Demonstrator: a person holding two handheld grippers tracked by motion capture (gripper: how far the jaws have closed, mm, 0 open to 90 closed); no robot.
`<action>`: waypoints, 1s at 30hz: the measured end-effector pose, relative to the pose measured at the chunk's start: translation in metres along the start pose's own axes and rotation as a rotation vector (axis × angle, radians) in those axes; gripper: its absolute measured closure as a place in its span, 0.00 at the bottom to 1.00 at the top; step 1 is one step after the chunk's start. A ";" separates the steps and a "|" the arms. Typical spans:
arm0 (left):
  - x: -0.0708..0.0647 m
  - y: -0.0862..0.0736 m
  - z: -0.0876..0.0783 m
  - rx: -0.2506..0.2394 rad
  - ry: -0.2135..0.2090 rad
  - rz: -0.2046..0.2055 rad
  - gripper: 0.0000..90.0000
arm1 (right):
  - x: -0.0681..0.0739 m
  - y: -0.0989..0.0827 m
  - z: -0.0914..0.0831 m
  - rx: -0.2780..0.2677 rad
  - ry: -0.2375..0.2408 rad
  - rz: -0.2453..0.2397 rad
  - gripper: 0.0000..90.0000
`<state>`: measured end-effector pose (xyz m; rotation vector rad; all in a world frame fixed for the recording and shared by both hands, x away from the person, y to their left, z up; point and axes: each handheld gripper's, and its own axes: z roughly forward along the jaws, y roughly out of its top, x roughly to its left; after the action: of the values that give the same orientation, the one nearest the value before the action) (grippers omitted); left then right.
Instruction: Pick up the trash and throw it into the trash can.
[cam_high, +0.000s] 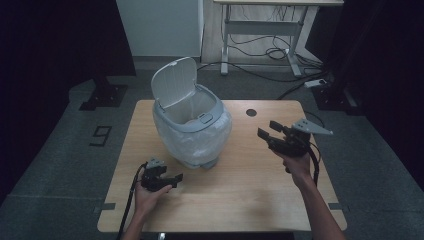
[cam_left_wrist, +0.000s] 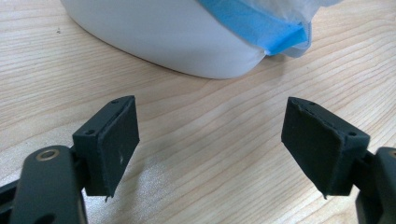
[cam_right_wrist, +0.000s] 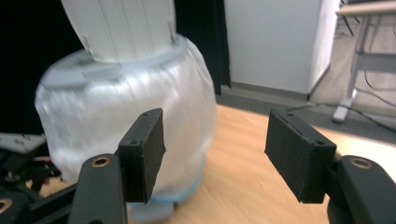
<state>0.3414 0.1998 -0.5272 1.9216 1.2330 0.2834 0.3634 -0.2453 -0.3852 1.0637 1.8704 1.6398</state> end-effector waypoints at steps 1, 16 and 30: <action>0.000 0.000 0.000 -0.003 0.000 -0.002 0.21 | -0.004 -0.010 -0.006 0.002 -0.011 0.012 0.41; 0.000 0.000 -0.001 -0.017 -0.010 -0.011 0.21 | -0.026 -0.100 -0.034 0.103 -0.091 0.064 0.41; 0.000 0.003 -0.007 -0.041 -0.007 -0.009 0.22 | -0.031 -0.117 -0.038 0.146 -0.115 0.070 0.41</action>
<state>0.3396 0.2023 -0.5206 1.8805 1.2218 0.2944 0.3234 -0.2939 -0.4959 1.2695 1.9198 1.4642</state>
